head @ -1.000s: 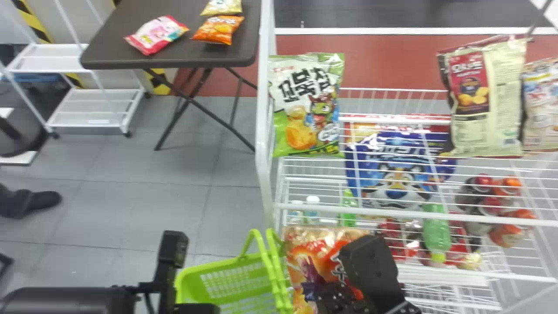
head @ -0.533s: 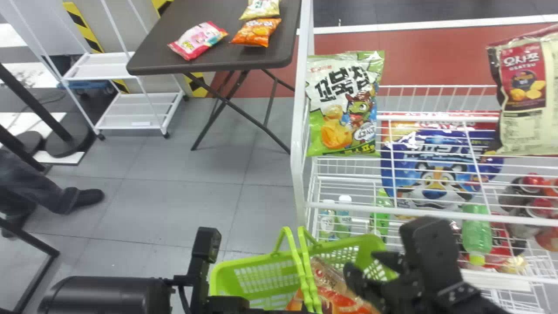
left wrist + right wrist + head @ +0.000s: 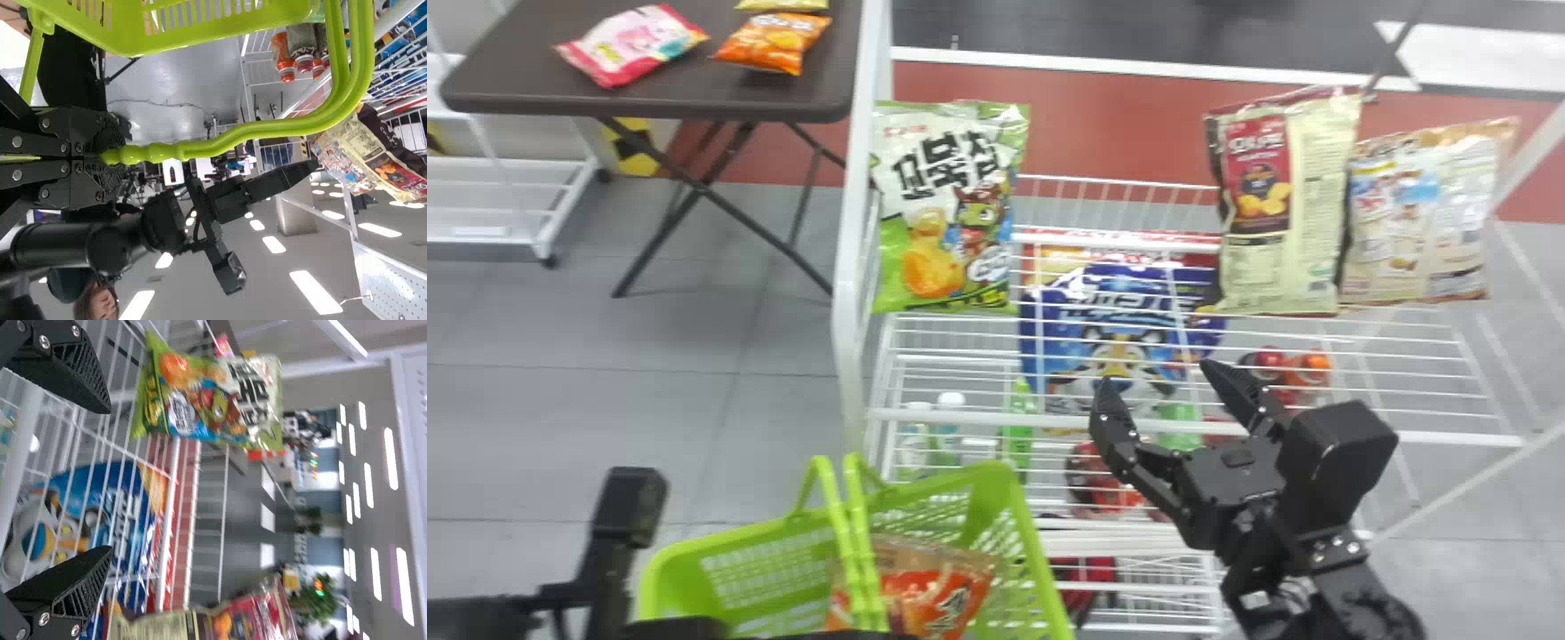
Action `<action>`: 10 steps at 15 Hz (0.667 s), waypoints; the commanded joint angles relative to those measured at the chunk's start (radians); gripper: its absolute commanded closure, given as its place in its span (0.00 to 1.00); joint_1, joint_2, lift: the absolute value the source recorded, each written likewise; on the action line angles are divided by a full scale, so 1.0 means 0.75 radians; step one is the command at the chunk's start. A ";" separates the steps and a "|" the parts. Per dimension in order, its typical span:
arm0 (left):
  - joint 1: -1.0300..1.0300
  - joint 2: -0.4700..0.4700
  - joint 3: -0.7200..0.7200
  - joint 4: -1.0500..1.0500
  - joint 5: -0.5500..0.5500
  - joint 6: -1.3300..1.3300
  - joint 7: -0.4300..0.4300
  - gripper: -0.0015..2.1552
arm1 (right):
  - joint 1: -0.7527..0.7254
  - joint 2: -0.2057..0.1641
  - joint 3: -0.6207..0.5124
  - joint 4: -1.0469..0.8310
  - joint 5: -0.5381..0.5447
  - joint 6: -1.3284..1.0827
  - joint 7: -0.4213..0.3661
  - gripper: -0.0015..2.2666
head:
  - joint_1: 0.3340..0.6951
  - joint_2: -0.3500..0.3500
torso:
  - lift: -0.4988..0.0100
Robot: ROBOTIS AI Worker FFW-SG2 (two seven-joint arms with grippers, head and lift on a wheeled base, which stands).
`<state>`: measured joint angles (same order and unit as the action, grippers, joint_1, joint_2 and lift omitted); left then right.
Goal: Hold basket handle with left hand then pick Saewookkang with right hand and place into basket
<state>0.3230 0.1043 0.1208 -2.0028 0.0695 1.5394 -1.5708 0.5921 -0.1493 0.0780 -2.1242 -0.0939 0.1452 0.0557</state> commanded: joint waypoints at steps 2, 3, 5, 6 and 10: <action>-0.007 0.000 -0.008 0.001 0.001 0.042 -0.013 1.00 | 0.045 0.035 -0.075 0.179 -0.024 -0.313 0.034 0.02 | 1.00 0.21 | 0.95; -0.007 0.000 -0.012 0.001 0.001 0.042 -0.013 1.00 | 0.049 0.050 -0.094 0.220 -0.028 -0.387 0.081 0.02 | 1.00 0.19 | 0.95; -0.007 -0.002 -0.012 0.005 0.001 0.042 -0.013 1.00 | 0.072 0.050 -0.100 0.247 -0.045 -0.489 0.108 0.02 | 1.00 0.16 | 0.95; -0.007 -0.004 -0.014 0.005 0.001 0.042 -0.013 1.00 | 0.082 0.050 -0.100 0.251 -0.047 -0.501 0.108 0.02 | 1.00 0.14 | 0.95; 0.009 -0.006 -0.014 0.003 0.001 0.042 -0.013 1.00 | 0.113 0.050 -0.102 0.274 -0.047 -0.628 0.110 0.03 | 1.00 0.11 | 0.95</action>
<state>0.3243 0.0998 0.1113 -1.9990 0.0706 1.5394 -1.5708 0.6701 -0.1120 0.0022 -1.9226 -0.1288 -0.2947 0.1372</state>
